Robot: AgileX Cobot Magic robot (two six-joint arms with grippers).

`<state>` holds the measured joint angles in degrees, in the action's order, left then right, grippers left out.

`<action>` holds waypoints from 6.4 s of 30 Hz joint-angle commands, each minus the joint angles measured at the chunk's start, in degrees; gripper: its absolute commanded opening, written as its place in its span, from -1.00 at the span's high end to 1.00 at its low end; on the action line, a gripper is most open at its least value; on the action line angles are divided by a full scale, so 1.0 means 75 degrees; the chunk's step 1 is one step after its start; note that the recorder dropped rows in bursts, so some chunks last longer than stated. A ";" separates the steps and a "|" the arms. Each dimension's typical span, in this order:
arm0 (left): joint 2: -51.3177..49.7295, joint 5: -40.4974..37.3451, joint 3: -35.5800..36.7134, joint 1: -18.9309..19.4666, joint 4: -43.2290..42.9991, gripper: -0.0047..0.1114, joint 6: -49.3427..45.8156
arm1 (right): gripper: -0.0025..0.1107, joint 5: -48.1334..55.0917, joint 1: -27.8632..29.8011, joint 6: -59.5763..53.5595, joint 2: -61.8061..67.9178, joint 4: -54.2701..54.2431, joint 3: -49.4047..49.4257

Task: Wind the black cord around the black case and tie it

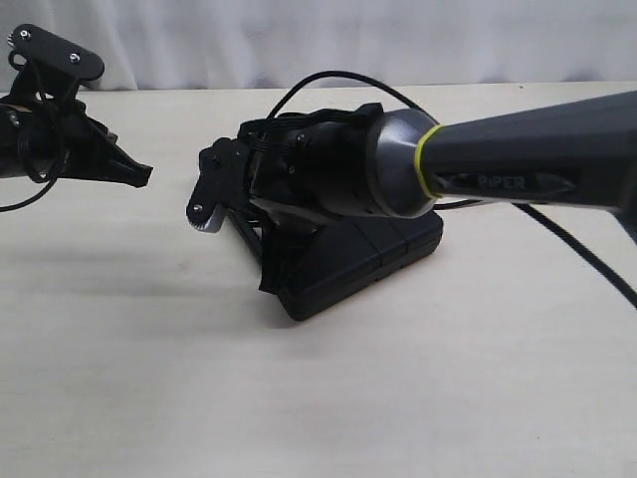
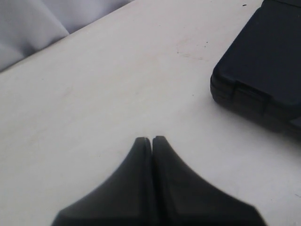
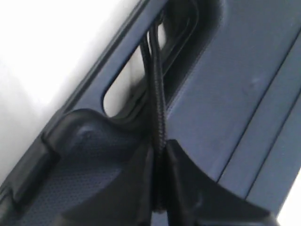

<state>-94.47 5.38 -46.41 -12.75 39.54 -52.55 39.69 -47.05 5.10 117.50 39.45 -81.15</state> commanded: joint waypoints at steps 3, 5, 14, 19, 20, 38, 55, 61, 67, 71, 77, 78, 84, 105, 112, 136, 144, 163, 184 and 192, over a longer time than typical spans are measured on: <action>0.0027 0.0022 0.0019 0.0016 -0.0005 0.92 0.0048 | 0.88 -0.0003 0.0035 0.1040 -0.0713 0.1380 -0.0019; 0.0027 0.0022 0.0019 0.0016 -0.0005 0.92 0.0048 | 0.88 0.0286 0.0046 0.1280 -0.0993 0.1924 -0.0019; 0.0027 0.0004 0.0019 0.0016 -0.0028 0.92 0.0048 | 0.88 0.0692 0.0046 0.1330 -0.2148 0.2200 -0.0019; 0.0027 -0.0246 0.0019 -0.0132 -0.0575 0.92 0.0048 | 0.88 0.0992 0.0134 0.1297 -0.2120 0.1425 -0.0019; 0.0027 -0.0270 0.0019 -0.0208 -0.0758 0.92 0.0048 | 0.88 0.1012 0.0226 0.1196 -0.2075 0.1191 -0.0019; 0.0027 -0.0246 0.0019 -0.0896 -0.1205 0.92 -0.0034 | -0.07 0.1028 0.3337 0.1207 -0.1501 -0.1485 -0.0661; 0.1625 0.5207 0.1886 0.0341 -0.7783 0.92 0.8612 | 0.04 0.1079 0.7050 -0.2325 -0.1605 -0.7233 -0.0783; 0.3442 0.4235 0.0994 0.0894 -1.5712 0.92 1.6453 | 0.05 0.0061 0.7050 -0.2338 -0.2666 -0.7544 0.0442; 0.3278 0.3743 -0.0163 0.0894 -1.8599 0.92 2.0206 | 0.05 -0.0424 0.7050 -0.2844 -0.3519 -0.8477 0.1294; 0.3885 -0.1223 -0.0082 0.0894 -1.8599 0.92 1.9624 | 0.05 -0.0576 0.7050 -0.3248 -0.3851 -0.9035 0.1466; 0.3751 -0.5443 -0.0561 0.0823 -1.6189 0.92 1.5938 | 0.05 -0.0585 0.7029 -0.3373 -0.3868 -0.9261 0.1496; 0.3544 -0.5444 -0.0694 0.0823 -1.5537 0.92 1.4914 | 0.05 -0.0585 0.6977 -0.3392 -0.3868 -0.9263 0.1530; 0.1994 -0.6764 -0.2353 0.0808 -0.7431 0.92 0.6707 | 0.05 -0.0482 0.6960 -0.3430 -0.3868 -0.9318 0.1597; -0.1632 -0.4092 -0.3301 -0.2489 0.0549 0.16 -0.2729 | 0.05 -0.0714 0.6960 -0.3508 -0.3839 -0.9144 0.1597; -0.3293 -0.4809 -0.5142 -0.2487 -0.1218 0.16 -0.1748 | 0.05 -0.0973 0.6975 -0.2565 -0.3467 -0.8019 0.1597; -0.3880 -0.5947 -0.5718 -0.2725 -0.1195 0.16 -0.2593 | 0.05 -0.1030 0.7873 -0.1755 -0.2088 -0.7320 0.1223; -0.4102 -0.5197 -0.5718 -0.2725 -0.1207 0.28 -0.2531 | 0.05 -0.1043 0.8418 -0.1399 -0.1358 -0.7430 0.1223; -0.4102 -0.4988 -0.5718 -0.2725 -0.1193 0.92 -0.2583 | 0.05 -0.2648 0.8648 -0.4450 0.1226 -1.3595 0.0168; -0.4102 -0.5213 -0.5718 -0.2744 -0.1176 0.92 -0.2722 | 0.88 -0.1850 0.8648 -0.5389 0.3278 -1.3939 -0.1571; -0.3546 -0.4619 -0.5718 -0.2744 -0.1125 0.92 -0.1852 | 0.88 -0.0801 0.8632 -0.7029 0.2447 -1.3939 -0.1571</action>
<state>-123.21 -31.94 -89.42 -32.93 30.63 -69.66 30.05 17.88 -43.26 137.47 -66.97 -93.55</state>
